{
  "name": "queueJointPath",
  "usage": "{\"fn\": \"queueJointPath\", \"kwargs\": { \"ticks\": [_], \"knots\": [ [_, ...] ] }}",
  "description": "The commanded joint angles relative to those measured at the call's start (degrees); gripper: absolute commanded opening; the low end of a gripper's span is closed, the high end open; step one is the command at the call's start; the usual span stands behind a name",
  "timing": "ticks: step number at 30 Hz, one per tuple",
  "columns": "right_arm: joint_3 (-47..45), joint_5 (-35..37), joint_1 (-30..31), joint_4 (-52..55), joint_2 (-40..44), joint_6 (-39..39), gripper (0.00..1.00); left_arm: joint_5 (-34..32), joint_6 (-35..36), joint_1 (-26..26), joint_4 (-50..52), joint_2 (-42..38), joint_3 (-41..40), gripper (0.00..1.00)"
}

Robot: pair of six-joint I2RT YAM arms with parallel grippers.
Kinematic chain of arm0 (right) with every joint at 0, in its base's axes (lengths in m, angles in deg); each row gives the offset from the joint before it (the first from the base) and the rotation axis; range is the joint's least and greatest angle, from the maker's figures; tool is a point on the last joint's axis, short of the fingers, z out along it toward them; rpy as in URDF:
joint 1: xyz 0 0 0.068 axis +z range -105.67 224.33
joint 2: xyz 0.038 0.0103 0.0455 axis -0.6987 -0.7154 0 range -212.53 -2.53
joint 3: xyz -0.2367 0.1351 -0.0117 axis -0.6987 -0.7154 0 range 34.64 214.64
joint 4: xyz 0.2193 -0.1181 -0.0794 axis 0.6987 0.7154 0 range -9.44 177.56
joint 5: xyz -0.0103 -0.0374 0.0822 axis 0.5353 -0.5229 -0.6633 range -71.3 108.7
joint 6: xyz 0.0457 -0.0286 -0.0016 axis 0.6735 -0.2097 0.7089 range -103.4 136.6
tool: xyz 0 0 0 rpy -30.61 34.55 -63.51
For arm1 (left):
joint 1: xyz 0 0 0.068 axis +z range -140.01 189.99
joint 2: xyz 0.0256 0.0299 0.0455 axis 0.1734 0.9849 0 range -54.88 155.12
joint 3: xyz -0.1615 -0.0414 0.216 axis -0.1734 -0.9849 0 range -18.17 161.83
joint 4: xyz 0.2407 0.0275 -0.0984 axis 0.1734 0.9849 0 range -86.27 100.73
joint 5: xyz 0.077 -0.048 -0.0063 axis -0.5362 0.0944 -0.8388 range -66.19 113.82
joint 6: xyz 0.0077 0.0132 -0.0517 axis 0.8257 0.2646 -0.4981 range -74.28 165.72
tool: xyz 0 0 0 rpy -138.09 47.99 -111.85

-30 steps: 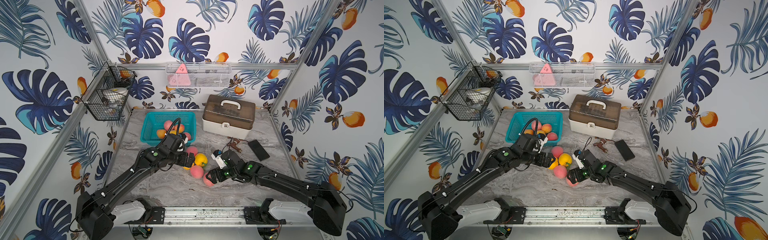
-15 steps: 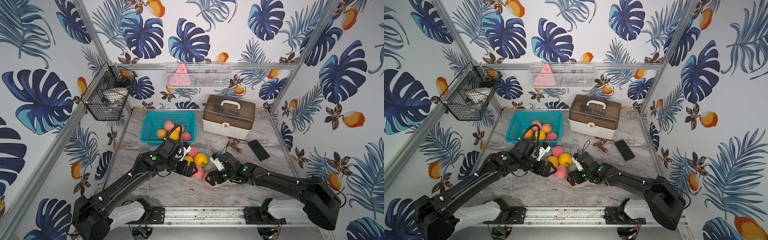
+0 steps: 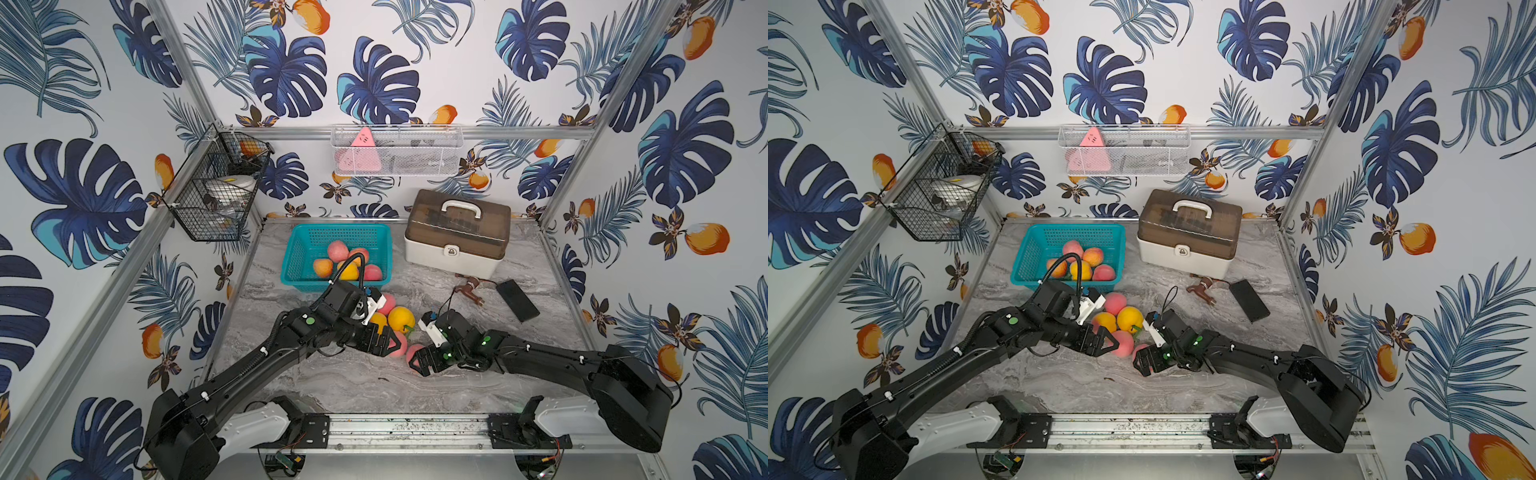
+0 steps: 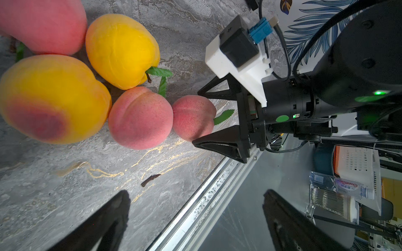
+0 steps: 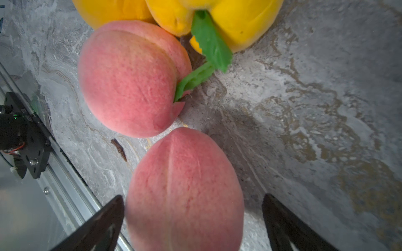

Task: Put the peaches into the basket
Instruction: Pick up the peach from the center of the board.

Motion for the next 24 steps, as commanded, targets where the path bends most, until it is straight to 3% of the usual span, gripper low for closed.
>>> {"fn": "queueJointPath", "kwargs": {
  "ticks": [1,24],
  "knots": [
    [-0.5,-0.3,0.1,-1.9,0.0,-0.2,0.98,0.9,-0.9,-0.1,-2.0,0.3,-0.7,0.99],
    [-0.8,0.6,0.1,-6.1,-2.1,-1.2,0.96,1.0,-4.1,-0.9,-6.1,-0.7,-5.0,0.99]
  ]
}}
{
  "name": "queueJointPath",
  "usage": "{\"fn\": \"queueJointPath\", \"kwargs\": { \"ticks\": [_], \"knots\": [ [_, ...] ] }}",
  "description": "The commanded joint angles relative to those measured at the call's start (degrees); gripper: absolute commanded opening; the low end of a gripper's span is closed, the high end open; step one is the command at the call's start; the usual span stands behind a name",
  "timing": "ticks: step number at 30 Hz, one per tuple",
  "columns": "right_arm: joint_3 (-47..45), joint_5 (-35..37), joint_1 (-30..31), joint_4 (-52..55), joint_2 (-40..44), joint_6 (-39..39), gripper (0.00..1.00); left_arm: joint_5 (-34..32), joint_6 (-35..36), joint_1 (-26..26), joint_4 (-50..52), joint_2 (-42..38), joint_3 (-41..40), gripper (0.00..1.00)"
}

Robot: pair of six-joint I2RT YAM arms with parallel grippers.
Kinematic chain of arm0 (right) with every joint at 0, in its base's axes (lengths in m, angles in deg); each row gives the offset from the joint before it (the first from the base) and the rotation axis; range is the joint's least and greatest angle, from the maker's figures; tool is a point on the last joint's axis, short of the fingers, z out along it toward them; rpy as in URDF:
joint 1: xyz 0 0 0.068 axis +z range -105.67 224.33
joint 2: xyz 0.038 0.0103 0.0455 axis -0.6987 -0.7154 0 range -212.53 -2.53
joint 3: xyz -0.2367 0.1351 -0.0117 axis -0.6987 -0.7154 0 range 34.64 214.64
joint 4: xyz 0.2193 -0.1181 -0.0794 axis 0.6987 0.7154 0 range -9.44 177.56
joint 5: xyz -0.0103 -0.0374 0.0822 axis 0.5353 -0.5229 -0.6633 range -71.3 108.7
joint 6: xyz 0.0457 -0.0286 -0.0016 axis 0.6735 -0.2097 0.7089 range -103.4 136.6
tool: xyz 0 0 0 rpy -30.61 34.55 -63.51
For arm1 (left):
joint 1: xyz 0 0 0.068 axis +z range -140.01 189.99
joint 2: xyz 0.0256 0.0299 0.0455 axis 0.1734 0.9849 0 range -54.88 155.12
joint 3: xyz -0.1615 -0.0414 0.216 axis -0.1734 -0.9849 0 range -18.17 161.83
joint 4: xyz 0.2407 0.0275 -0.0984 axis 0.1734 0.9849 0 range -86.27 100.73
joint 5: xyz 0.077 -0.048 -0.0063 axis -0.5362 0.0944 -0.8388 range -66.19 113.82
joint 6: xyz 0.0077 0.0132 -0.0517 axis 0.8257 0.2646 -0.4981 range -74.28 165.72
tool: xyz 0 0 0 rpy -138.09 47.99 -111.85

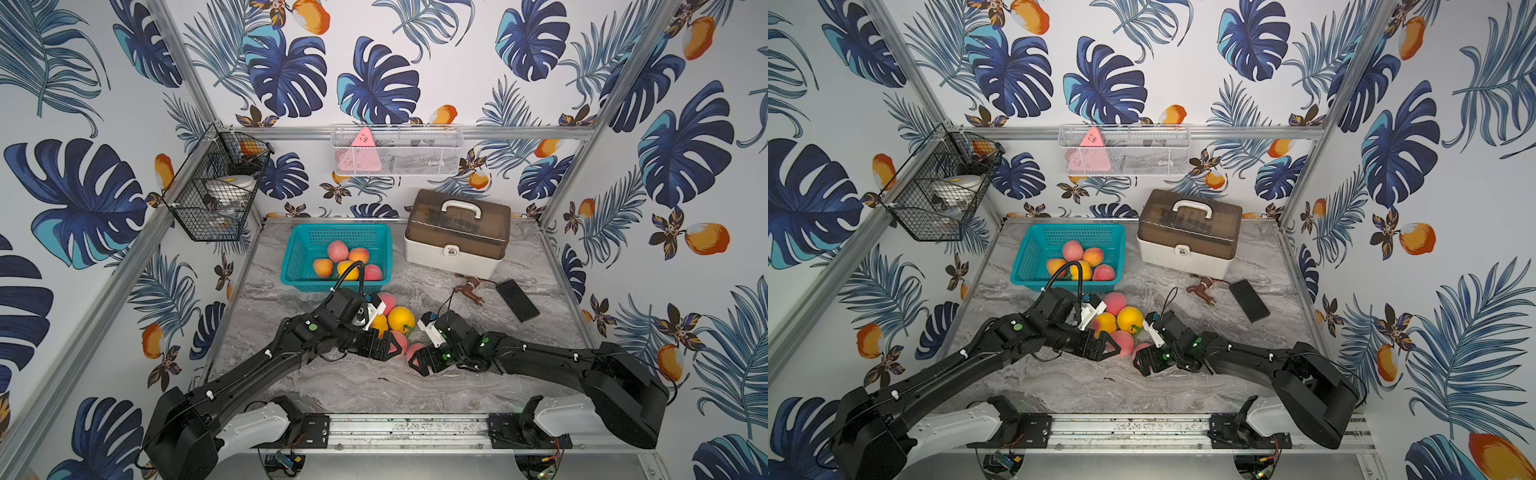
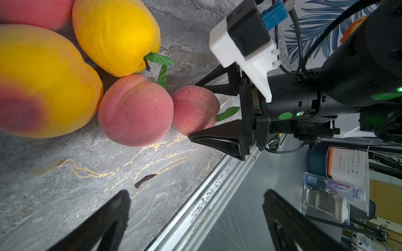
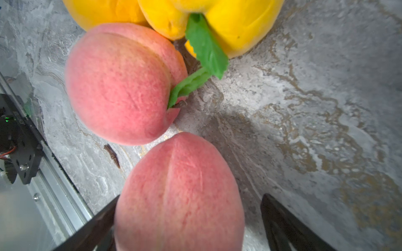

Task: Put the peaches into the basket
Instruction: Pick up the peach from the center of the board.

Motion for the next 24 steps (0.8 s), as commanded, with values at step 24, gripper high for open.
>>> {"fn": "queueJointPath", "kwargs": {
  "ticks": [24],
  "knots": [
    [-4.1,-1.5,0.1,-6.5,11.9,-4.7,0.70,1.9,-2.6,-0.6,-4.1,0.9,0.7,0.99]
  ]
}}
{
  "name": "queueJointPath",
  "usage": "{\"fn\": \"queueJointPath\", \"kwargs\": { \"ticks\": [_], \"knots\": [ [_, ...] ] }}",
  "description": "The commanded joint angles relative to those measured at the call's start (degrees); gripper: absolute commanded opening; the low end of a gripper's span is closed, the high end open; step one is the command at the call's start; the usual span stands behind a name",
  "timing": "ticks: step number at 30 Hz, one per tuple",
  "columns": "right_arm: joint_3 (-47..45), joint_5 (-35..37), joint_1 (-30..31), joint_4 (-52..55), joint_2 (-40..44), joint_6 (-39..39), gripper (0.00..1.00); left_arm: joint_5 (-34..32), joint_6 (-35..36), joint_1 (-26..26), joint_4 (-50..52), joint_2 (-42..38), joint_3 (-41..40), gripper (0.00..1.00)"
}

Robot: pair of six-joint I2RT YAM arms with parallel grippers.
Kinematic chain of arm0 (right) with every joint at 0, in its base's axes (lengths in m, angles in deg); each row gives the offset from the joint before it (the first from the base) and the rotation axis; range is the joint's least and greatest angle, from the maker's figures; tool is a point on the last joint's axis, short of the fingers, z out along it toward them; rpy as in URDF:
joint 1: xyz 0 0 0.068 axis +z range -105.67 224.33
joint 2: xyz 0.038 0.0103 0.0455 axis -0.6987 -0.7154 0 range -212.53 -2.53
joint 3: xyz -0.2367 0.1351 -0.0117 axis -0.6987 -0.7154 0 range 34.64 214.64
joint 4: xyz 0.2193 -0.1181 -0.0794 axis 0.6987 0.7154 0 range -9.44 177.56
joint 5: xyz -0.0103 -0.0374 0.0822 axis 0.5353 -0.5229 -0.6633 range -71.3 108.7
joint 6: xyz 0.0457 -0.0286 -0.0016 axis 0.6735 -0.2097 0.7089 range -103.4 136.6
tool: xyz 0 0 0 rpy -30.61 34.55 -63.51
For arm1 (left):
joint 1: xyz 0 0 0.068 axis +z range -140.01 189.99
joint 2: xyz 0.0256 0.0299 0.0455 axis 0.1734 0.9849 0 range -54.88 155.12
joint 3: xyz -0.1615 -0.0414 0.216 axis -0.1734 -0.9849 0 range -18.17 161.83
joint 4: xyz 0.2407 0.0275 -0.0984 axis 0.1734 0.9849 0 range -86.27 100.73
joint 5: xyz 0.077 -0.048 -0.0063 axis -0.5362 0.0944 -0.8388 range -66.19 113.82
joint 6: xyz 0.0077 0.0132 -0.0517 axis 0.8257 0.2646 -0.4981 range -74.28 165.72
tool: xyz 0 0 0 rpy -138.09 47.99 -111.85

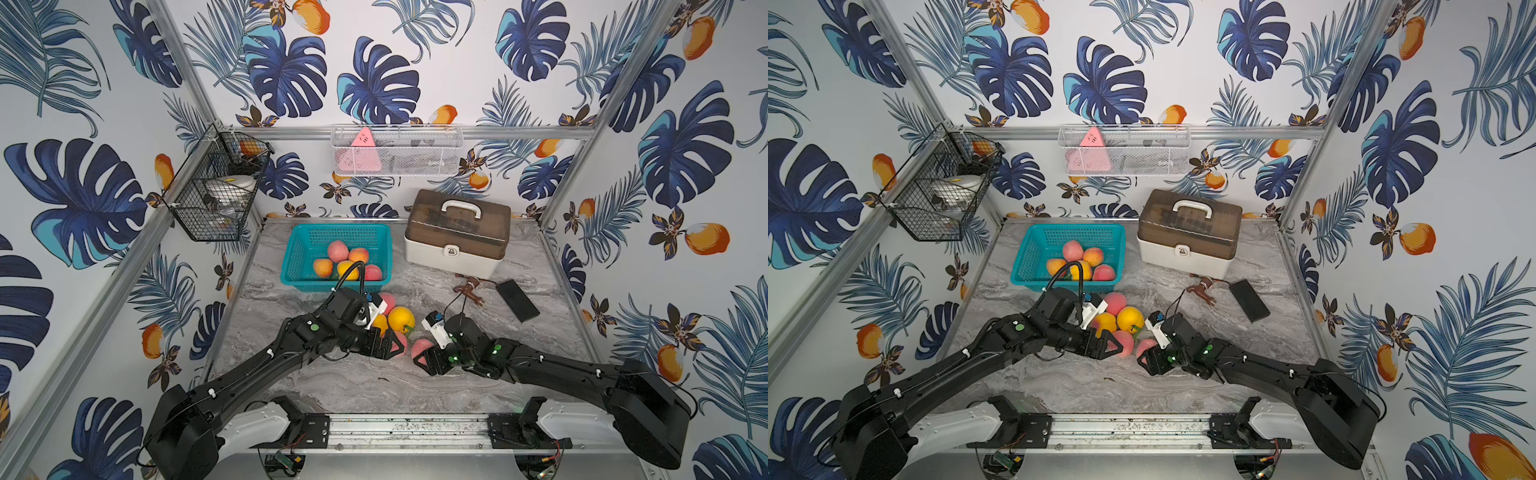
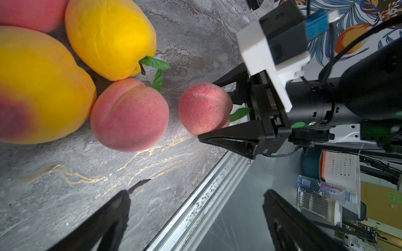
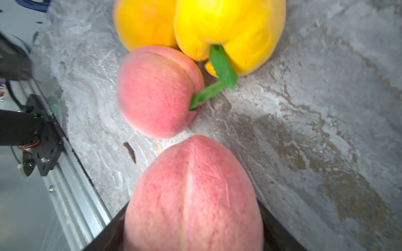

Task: Put the peaches into the basket
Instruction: Pick up the peach from the center of the board.

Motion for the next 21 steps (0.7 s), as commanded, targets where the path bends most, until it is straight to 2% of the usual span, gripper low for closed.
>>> {"fn": "queueJointPath", "kwargs": {
  "ticks": [1,9,21],
  "knots": [
    [0.0,-1.5,0.1,-3.8,3.1,-3.2,0.70,1.9,-0.5,-0.2,-2.3,0.3,1.0,0.99],
    [0.1,-2.9,0.6,-7.0,10.6,-9.4,0.70,9.3,-6.9,-0.2,-12.5,0.0,0.4,0.99],
    [1.4,-6.1,2.0,-12.6,14.2,-16.1,0.72,13.4,-13.6,-0.2,-21.2,-0.3,0.4,0.99]
  ]
}}
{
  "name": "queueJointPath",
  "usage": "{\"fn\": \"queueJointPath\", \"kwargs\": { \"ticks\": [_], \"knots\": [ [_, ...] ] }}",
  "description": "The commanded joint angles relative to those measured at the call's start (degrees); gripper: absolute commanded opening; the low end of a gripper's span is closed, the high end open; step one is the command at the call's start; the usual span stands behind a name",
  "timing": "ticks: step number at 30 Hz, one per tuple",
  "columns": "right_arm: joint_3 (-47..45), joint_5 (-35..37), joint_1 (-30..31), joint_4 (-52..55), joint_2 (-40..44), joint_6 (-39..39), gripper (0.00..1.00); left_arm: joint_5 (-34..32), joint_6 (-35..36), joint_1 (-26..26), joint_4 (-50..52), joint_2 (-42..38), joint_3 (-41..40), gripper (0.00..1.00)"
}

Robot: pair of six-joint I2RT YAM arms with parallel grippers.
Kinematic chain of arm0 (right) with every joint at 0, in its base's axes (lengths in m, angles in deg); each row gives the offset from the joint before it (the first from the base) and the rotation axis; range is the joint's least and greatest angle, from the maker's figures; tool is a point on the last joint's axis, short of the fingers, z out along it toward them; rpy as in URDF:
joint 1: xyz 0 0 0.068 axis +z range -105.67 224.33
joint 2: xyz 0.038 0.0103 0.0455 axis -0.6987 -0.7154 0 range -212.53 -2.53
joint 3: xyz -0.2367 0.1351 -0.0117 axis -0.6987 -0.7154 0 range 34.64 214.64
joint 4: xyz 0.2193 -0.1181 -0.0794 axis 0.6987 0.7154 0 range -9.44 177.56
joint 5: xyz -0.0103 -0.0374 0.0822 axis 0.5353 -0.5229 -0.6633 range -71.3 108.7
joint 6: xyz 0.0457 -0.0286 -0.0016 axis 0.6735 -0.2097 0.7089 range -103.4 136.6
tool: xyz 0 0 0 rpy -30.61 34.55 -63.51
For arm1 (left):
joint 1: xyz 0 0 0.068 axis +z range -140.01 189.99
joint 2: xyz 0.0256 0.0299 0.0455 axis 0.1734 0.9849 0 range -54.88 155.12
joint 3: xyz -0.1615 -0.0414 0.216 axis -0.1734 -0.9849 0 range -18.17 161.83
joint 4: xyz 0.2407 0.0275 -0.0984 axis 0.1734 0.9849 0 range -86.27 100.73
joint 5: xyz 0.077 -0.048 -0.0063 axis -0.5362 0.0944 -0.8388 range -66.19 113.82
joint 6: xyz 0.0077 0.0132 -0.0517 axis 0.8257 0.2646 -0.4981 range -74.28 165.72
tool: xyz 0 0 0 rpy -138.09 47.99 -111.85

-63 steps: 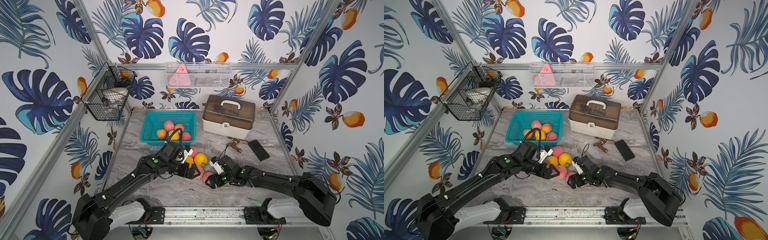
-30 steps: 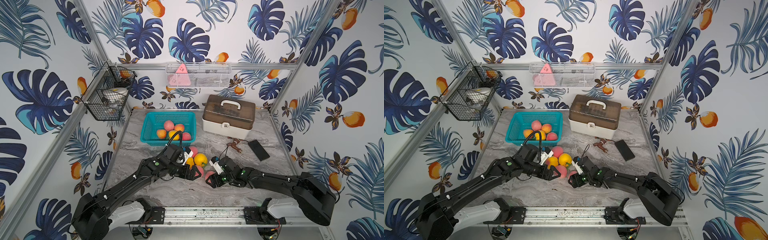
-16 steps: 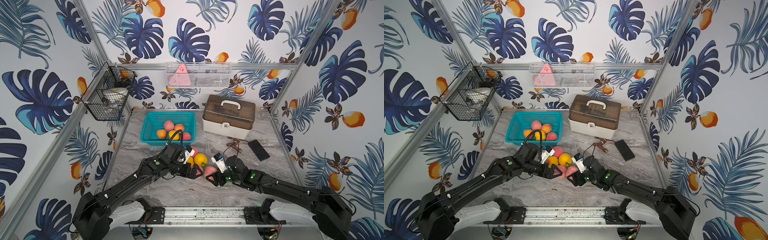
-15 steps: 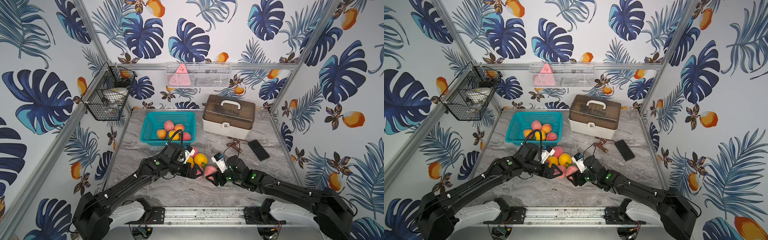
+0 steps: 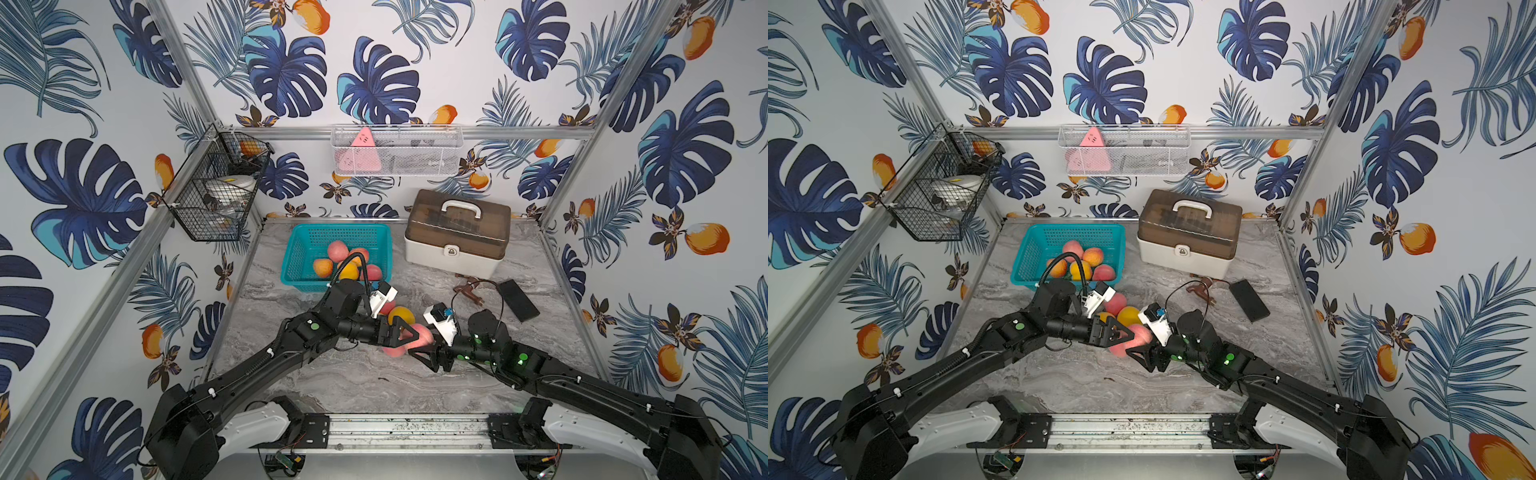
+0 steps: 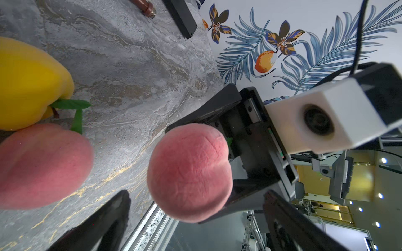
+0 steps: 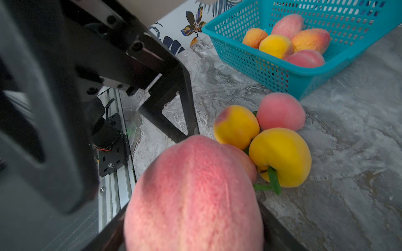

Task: Put the peaches into the basket
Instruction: Pick up the peach from the center of the board, then place the peach in the basket.

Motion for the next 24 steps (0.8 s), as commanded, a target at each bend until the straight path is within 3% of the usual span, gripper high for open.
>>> {"fn": "queueJointPath", "kwargs": {
  "ticks": [1,10,20,24],
  "knots": [
    [0.9,-0.9,0.3,-4.1,0.2,-2.7,0.73,2.0,-3.1,-0.1,-4.9,-0.2,-0.2,0.99],
    [2.4,-0.8,0.6,-5.8,-0.9,-4.1,0.73,2.5,-4.1,-0.1,-6.1,0.3,-0.2,0.98],
    [3.2,-1.6,0.7,-7.1,-2.1,-4.4,0.75,2.7,-4.4,-0.2,-6.5,1.0,0.1,0.91],
    [3.6,-1.7,0.8,-7.0,-2.6,-4.7,0.75,2.8,-4.4,-0.2,-6.7,1.4,0.3,0.82]
  ]
}}
